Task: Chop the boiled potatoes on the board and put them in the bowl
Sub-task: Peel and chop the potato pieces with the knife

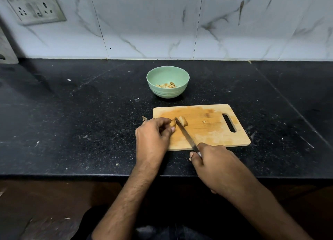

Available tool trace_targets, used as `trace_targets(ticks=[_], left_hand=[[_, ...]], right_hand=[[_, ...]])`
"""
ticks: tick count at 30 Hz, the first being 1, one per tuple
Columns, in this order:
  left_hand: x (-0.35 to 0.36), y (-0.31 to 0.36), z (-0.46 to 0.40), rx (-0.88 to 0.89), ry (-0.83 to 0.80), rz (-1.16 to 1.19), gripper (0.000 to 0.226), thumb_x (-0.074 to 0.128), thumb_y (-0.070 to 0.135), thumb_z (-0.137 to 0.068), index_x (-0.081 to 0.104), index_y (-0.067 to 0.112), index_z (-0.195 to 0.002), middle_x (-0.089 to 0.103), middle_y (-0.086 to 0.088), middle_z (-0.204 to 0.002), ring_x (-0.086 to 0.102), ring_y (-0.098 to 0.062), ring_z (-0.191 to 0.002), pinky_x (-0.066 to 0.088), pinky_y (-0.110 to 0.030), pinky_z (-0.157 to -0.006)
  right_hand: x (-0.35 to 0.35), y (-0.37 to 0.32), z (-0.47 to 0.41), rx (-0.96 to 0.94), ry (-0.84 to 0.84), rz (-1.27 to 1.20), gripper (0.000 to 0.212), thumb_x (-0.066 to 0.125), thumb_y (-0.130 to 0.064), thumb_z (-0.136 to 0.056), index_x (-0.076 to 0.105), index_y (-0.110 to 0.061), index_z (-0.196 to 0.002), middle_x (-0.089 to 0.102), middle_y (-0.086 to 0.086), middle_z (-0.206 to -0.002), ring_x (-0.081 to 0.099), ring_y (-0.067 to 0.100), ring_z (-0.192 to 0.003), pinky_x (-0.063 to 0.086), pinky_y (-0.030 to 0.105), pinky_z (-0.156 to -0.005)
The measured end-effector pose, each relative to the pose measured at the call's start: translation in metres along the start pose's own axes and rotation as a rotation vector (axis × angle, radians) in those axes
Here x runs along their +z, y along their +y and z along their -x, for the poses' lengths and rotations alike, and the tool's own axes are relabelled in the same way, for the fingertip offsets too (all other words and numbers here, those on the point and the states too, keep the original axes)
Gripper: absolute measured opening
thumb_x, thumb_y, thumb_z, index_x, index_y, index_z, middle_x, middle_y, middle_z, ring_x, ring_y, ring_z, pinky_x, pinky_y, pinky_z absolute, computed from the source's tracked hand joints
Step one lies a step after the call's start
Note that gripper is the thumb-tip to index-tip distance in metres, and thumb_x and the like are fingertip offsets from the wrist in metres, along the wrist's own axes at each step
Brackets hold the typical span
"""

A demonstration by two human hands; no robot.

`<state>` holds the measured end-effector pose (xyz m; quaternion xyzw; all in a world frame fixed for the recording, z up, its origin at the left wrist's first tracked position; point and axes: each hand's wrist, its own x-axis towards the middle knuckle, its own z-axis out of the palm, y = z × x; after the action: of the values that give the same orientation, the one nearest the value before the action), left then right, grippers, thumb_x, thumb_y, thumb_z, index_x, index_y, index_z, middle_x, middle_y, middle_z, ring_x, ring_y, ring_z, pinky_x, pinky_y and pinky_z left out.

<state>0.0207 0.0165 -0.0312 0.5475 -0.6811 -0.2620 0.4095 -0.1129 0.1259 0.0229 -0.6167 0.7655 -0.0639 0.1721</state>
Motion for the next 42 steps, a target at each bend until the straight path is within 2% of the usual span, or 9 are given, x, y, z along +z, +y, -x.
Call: trace_targets(ticks=[8,10,15,20,26,32,36,39,42], left_hand=[[0.005,-0.001,-0.001,0.041,0.039,-0.083,0.017,0.081,0.029,-0.082,0.08,0.027,-0.099,0.077,0.013,-0.096,0.068,-0.006,-0.094,0.054,-0.037,-0.094],[0.003,0.0,-0.001,0.015,0.04,-0.047,0.014,0.082,0.029,-0.081,0.08,0.028,-0.095,0.076,0.015,-0.091,0.067,0.0,-0.088,0.055,-0.03,-0.09],[0.0,-0.001,-0.002,-0.053,-0.015,0.094,0.015,0.087,0.023,-0.077,0.078,0.027,-0.09,0.072,0.016,-0.074,0.066,0.003,-0.071,0.056,-0.017,-0.074],[-0.002,-0.005,-0.005,-0.075,-0.045,0.165,0.032,0.087,0.018,-0.077,0.076,0.023,-0.106,0.074,0.012,-0.077,0.068,0.003,-0.07,0.055,-0.011,-0.075],[0.0,-0.002,-0.005,-0.07,-0.048,0.125,0.03,0.086,0.017,-0.079,0.076,0.023,-0.107,0.073,0.016,-0.076,0.068,0.005,-0.073,0.055,-0.013,-0.079],[0.002,-0.005,-0.008,-0.037,-0.084,0.082,0.038,0.084,0.021,-0.08,0.074,0.024,-0.116,0.072,0.017,-0.081,0.066,0.005,-0.081,0.055,-0.021,-0.09],[0.005,-0.011,-0.013,0.013,-0.116,-0.013,0.044,0.08,0.027,-0.083,0.069,0.03,-0.125,0.068,0.016,-0.1,0.059,-0.007,-0.103,0.047,-0.044,-0.102],[0.006,-0.014,-0.016,0.031,-0.121,-0.021,0.037,0.081,0.032,-0.082,0.072,0.032,-0.118,0.067,0.017,-0.102,0.06,-0.01,-0.104,0.047,-0.048,-0.1],[0.006,-0.016,-0.015,0.039,-0.098,-0.01,0.033,0.082,0.034,-0.079,0.074,0.034,-0.111,0.067,0.018,-0.096,0.062,-0.01,-0.099,0.05,-0.048,-0.096]], right_hand=[[0.008,-0.015,0.005,-0.05,0.076,0.076,0.033,0.034,-0.043,-0.106,0.054,-0.019,-0.117,0.052,-0.003,-0.085,0.06,0.023,-0.086,0.041,0.033,-0.066],[0.01,-0.019,0.007,-0.052,0.1,0.112,0.033,0.034,-0.042,-0.106,0.053,-0.018,-0.118,0.056,-0.001,-0.088,0.062,0.022,-0.089,0.039,0.032,-0.066],[0.01,-0.021,0.007,-0.03,0.105,0.133,0.032,0.034,-0.042,-0.107,0.051,-0.018,-0.117,0.046,-0.004,-0.081,0.053,0.021,-0.08,0.039,0.032,-0.065],[0.005,-0.017,0.008,-0.02,0.168,0.128,0.029,0.03,-0.038,-0.108,0.049,-0.019,-0.116,0.037,-0.007,-0.069,0.046,0.021,-0.071,0.038,0.032,-0.062],[0.017,-0.021,0.01,-0.012,0.133,0.121,0.023,0.035,-0.028,-0.107,0.05,-0.016,-0.119,0.06,0.0,-0.09,0.064,0.024,-0.09,0.038,0.032,-0.065],[0.014,-0.025,0.008,-0.021,0.08,0.143,0.032,0.03,-0.038,-0.109,0.048,-0.016,-0.123,0.064,0.002,-0.103,0.054,0.022,-0.083,0.037,0.032,-0.067],[0.006,-0.017,0.008,-0.028,0.11,0.164,0.035,0.03,-0.045,-0.107,0.05,-0.019,-0.121,0.055,-0.001,-0.086,0.054,0.022,-0.08,0.039,0.033,-0.066],[0.0,-0.011,0.006,-0.013,0.087,0.167,0.037,0.031,-0.048,-0.106,0.052,-0.021,-0.12,0.043,-0.004,-0.077,0.046,0.021,-0.076,0.039,0.033,-0.066],[-0.001,-0.009,0.006,-0.002,0.077,0.153,0.039,0.032,-0.051,-0.105,0.053,-0.022,-0.12,0.044,-0.004,-0.079,0.046,0.02,-0.077,0.039,0.034,-0.066]])
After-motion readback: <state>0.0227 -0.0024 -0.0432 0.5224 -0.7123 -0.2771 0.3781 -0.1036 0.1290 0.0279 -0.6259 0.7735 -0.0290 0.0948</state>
